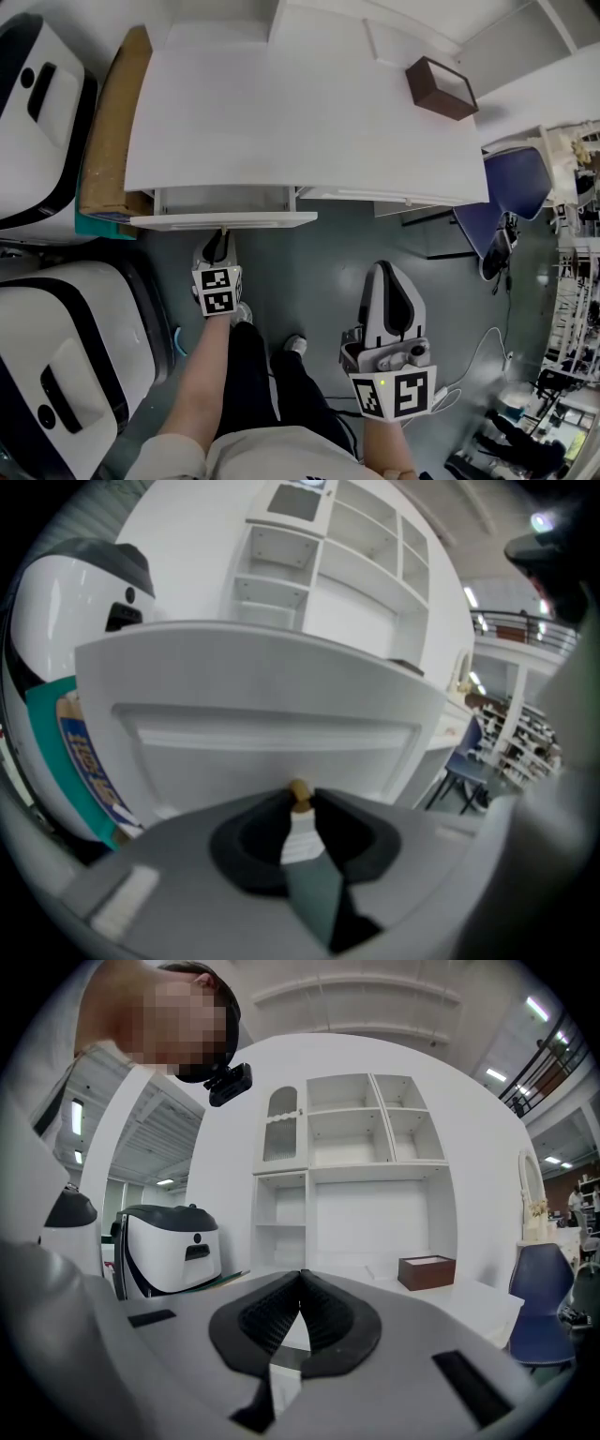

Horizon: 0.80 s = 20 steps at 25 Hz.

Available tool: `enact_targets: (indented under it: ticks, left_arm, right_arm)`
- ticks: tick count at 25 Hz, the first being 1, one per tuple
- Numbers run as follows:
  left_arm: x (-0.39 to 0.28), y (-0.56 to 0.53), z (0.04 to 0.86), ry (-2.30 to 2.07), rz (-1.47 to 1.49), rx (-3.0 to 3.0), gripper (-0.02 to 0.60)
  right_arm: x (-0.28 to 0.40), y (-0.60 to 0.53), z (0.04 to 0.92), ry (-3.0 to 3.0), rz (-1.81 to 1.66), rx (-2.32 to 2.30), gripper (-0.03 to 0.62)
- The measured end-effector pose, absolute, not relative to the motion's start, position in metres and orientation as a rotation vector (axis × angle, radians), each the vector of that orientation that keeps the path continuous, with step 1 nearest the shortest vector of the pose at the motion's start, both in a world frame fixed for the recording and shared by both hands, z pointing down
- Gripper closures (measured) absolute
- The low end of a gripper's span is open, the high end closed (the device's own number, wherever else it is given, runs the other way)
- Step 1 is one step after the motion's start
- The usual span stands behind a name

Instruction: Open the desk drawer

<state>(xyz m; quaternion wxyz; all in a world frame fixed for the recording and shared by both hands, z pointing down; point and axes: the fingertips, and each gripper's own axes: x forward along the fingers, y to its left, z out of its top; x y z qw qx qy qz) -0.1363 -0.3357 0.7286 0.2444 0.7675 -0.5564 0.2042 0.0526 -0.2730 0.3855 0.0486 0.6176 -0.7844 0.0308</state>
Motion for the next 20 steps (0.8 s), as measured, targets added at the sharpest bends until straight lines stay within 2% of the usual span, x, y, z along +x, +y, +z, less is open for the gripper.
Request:
enact_targets:
  ticks: [20]
  left_arm:
    - [-0.137, -0.238, 0.731, -1.508, 0.571, 2.037, 0.505]
  right_arm:
    - [0.046, -0.235, 0.366, -2.513, 0.058, 1.8, 0.592]
